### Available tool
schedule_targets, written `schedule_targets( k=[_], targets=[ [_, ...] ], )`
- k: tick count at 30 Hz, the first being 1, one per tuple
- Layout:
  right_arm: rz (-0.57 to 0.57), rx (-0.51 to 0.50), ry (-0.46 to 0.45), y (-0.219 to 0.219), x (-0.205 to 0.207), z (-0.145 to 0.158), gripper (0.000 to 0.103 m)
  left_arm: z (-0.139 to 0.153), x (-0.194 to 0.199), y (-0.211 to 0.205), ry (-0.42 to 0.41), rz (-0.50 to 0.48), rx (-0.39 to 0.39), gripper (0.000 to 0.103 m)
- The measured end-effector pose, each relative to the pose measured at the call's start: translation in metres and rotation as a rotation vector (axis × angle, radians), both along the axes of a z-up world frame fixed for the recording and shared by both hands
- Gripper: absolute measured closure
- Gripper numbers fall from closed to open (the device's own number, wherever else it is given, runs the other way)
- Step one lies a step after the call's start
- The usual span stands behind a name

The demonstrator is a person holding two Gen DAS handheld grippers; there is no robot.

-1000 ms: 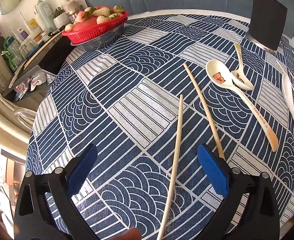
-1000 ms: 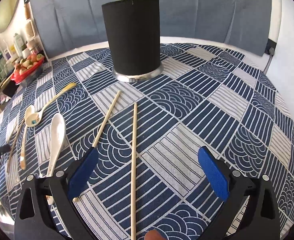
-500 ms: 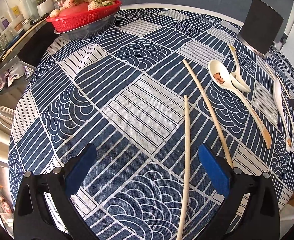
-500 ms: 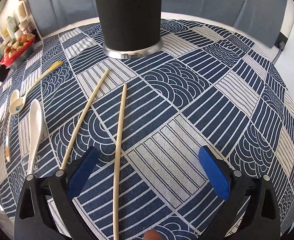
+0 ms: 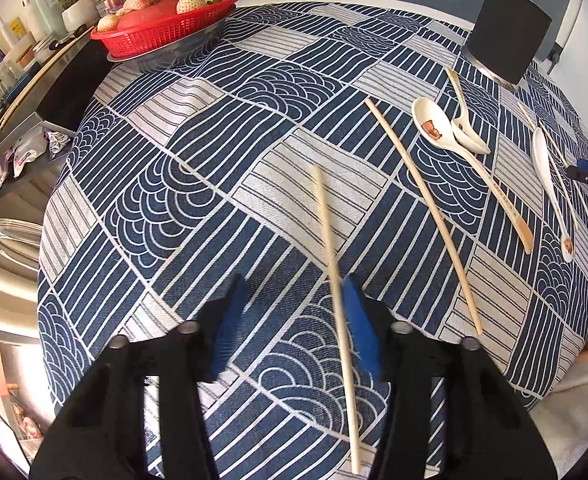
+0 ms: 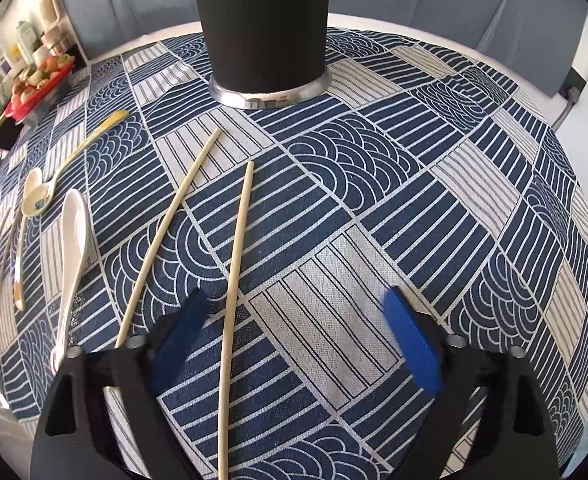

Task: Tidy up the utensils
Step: 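Lower both tools and close each on a wooden chopstick, then lift the chopsticks with both tools and carry them over the black holder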

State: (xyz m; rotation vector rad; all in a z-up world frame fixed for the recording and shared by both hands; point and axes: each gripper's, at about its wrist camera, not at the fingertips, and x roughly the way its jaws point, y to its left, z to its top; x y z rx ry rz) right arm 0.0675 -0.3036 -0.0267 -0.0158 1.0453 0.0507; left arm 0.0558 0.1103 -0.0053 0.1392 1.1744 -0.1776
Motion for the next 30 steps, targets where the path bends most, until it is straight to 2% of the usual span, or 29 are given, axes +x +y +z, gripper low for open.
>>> schedule_targets(
  k=[1, 2, 4, 7, 10, 13, 18, 19, 25, 30],
  targets=[
    [-0.012, 0.008, 0.005, -0.006, 0.001, 0.001, 0.079, 0.001, 0.001, 0.006, 0.011, 0.02, -0.002, 0.093],
    [-0.022, 0.013, 0.008, -0.012, 0.001, 0.002, 0.097, 0.001, 0.002, 0.009, 0.014, 0.03, -0.004, 0.095],
    [-0.022, 0.056, 0.014, -0.022, 0.001, 0.002, 0.098, 0.0, 0.001, 0.013, 0.014, 0.029, -0.005, 0.098],
    [-0.014, 0.059, 0.011, -0.024, -0.002, 0.002, 0.098, 0.001, 0.004, 0.018, 0.029, 0.053, -0.027, 0.098],
    [-0.004, 0.056, 0.01, -0.026, -0.004, 0.003, 0.098, 0.001, 0.006, 0.022, 0.011, 0.081, 0.049, 0.098],
    [-0.002, 0.065, -0.001, -0.028, -0.005, 0.005, 0.098, 0.003, 0.009, 0.032, 0.004, 0.118, 0.033, 0.098],
    [0.001, 0.057, -0.03, -0.031, -0.009, 0.015, 0.098, 0.012, 0.014, 0.037, -0.027, 0.137, 0.08, 0.098],
    [0.0, 0.06, -0.038, -0.032, -0.009, 0.017, 0.098, 0.013, 0.016, 0.037, -0.037, 0.149, 0.109, 0.098],
    [-0.008, 0.072, -0.083, -0.037, -0.011, 0.033, 0.098, 0.024, 0.031, 0.02, -0.094, 0.114, 0.151, 0.098],
    [-0.02, 0.061, -0.113, -0.043, -0.01, 0.049, 0.098, 0.035, 0.047, 0.002, -0.152, 0.077, 0.155, 0.098]
  ],
)
